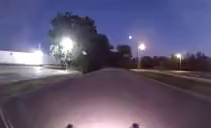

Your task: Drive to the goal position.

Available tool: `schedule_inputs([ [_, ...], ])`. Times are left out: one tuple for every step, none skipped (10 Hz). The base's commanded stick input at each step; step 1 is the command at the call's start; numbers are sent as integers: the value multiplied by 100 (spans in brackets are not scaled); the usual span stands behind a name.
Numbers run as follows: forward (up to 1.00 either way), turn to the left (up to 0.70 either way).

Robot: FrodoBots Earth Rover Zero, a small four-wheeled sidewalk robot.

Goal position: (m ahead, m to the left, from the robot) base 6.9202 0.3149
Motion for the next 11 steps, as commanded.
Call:
schedule_inputs([
  [100,0],
  [100,0],
  [100,0],
  [100,-4],
  [100,-25],
  [100,-40],
  [100,-40],
  [100,-40],
  [100,-40],
  [100,-40],
  [100,-40],
])
